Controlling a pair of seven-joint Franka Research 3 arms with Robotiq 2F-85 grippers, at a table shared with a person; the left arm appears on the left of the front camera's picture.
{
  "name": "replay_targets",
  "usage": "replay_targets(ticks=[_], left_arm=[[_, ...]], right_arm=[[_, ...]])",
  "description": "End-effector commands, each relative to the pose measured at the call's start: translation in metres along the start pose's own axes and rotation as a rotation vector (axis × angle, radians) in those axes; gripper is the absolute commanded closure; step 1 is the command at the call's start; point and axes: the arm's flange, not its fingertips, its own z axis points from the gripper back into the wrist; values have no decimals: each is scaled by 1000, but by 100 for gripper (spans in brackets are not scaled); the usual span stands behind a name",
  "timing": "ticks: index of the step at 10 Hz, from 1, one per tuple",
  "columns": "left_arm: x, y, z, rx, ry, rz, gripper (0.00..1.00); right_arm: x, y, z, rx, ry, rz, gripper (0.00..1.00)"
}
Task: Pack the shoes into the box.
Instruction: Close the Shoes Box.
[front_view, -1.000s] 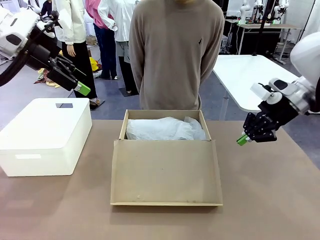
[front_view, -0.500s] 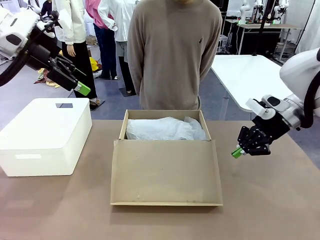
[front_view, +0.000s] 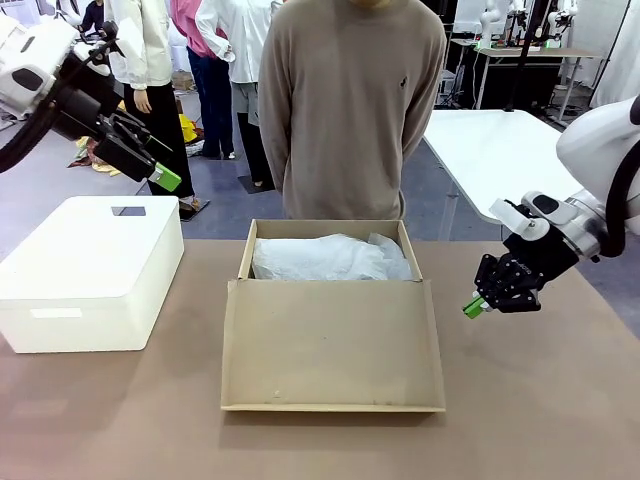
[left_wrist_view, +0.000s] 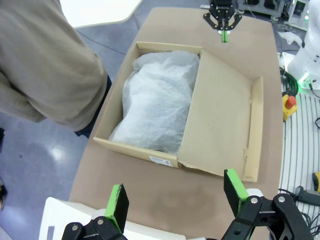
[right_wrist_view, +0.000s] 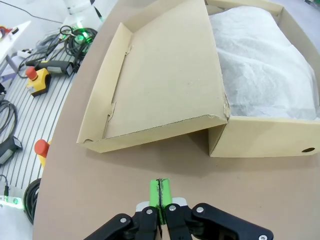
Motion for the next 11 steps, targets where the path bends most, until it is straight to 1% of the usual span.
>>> replay_targets(ticks=[1,4,8,11], left_arm=[[-1,1,1,-10,-16,-12,0],[-1,1,1,-10,-16,-12,0],[-1,1,1,-10,-16,-12,0],[-1,1,1,-10,-16,-12,0]], right_arm=[[0,0,0,0,0,0,100],[-8,-8,-24,-38,-48,-4,100],[-15,-18,-50,-14,-64,-4,100],[-21,-23,-65,12,-93,-17,100]])
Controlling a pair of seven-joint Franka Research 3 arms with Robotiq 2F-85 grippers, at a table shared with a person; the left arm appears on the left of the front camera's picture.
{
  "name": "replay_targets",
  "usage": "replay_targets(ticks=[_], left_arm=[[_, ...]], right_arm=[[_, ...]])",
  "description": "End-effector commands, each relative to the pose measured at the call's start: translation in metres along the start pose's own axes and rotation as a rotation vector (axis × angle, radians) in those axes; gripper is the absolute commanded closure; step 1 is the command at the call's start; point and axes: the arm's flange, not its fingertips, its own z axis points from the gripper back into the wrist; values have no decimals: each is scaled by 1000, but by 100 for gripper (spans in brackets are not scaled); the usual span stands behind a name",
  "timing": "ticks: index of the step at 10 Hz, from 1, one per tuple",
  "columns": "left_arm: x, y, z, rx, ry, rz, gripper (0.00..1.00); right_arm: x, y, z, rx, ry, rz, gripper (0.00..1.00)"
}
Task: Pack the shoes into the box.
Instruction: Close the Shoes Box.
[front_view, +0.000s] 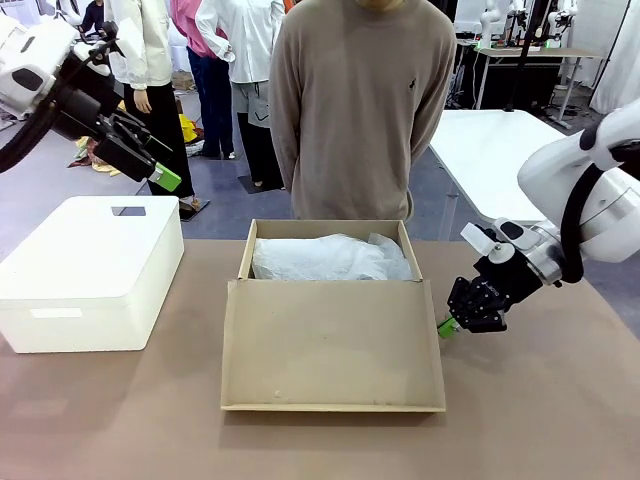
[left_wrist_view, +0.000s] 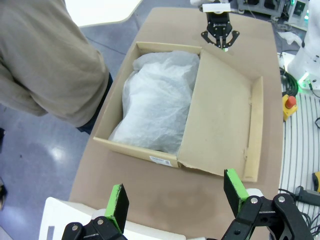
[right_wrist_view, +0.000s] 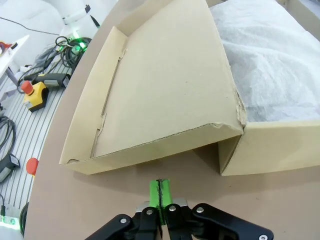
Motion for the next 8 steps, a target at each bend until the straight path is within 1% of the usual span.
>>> replay_targets(ticks=[1,5,8], left_arm=[[-1,1,1,-10,-16,-12,0],[-1,1,1,-10,-16,-12,0],[-1,1,1,-10,-16,-12,0]], right_arm=[[-6,-9,-7,-22,-36,46,100],[-4,-12,-17,-4,-56,46,100],[-1,-9,-29,36,-91,53,100]])
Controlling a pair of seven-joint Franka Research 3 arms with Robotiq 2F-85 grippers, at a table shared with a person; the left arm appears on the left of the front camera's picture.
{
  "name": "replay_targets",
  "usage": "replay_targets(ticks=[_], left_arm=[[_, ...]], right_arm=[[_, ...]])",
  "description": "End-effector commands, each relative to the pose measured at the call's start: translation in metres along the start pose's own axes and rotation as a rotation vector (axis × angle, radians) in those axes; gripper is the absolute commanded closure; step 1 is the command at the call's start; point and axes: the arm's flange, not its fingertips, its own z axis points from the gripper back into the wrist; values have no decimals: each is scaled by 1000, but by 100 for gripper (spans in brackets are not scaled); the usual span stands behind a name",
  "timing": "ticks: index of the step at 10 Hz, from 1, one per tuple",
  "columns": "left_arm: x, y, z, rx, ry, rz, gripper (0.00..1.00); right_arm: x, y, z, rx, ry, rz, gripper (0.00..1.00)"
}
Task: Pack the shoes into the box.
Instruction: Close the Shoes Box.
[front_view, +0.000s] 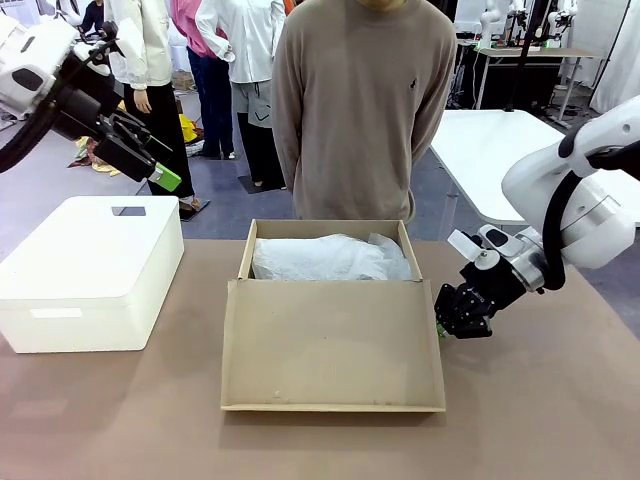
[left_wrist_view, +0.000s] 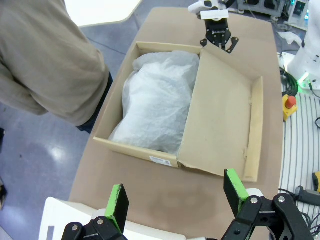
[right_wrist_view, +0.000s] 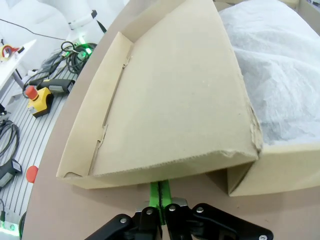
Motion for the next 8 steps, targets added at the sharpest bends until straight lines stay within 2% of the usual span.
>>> replay_targets(ticks=[1,5,8], left_arm=[[-1,1,1,-10,-16,-12,0],[-1,1,1,-10,-16,-12,0],[-1,1,1,-10,-16,-12,0]], right_arm=[[-1,0,-5,6,-65,47,100],[9,11,2,56,-168,60,100],[11,13,7,13,-275,54,100]])
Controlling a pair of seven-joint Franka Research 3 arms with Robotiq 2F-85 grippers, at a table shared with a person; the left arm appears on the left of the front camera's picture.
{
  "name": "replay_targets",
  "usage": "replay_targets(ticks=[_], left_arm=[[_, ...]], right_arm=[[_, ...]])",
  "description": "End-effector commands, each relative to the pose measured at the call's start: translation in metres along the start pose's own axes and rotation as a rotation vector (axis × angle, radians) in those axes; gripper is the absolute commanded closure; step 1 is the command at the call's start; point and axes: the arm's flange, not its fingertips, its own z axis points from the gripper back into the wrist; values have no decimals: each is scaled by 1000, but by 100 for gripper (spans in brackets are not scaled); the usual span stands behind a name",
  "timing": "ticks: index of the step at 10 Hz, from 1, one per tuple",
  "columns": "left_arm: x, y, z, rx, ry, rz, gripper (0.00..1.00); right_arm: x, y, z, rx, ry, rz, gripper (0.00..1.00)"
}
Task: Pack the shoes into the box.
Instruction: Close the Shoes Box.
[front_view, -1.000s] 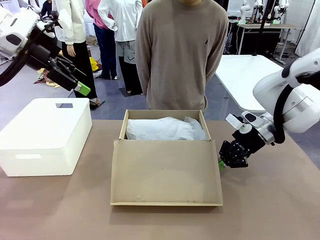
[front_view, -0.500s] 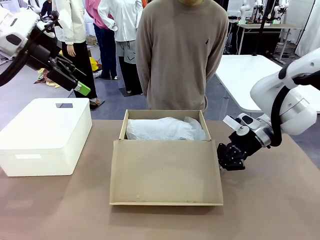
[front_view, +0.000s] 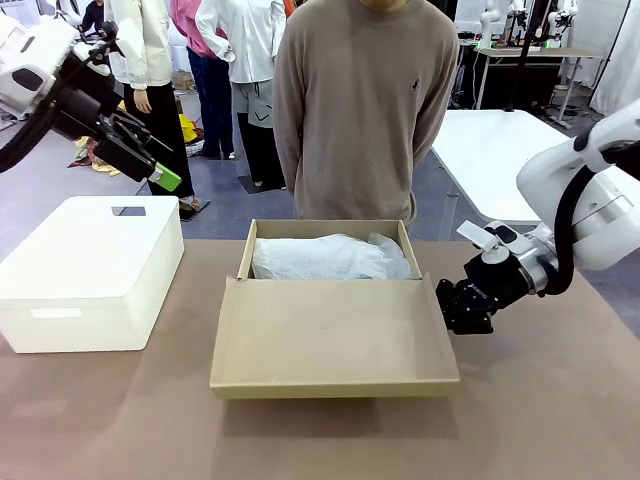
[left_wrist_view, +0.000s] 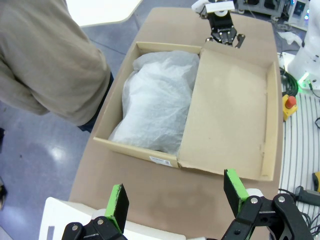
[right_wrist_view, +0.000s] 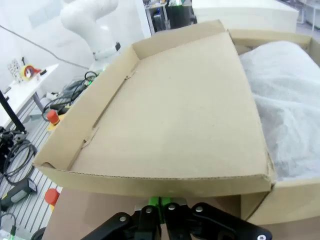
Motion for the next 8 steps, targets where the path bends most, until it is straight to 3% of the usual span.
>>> replay_targets(ticks=[1,5,8], left_arm=[[-1,1,1,-10,-16,-12,0],[-1,1,1,-10,-16,-12,0],[-1,1,1,-10,-16,-12,0]], right_arm=[[5,1,7,-63,-130,29,100],[8,3,27,-197,-362,-41,100],[13,0,35,-288,-418,-69,100]])
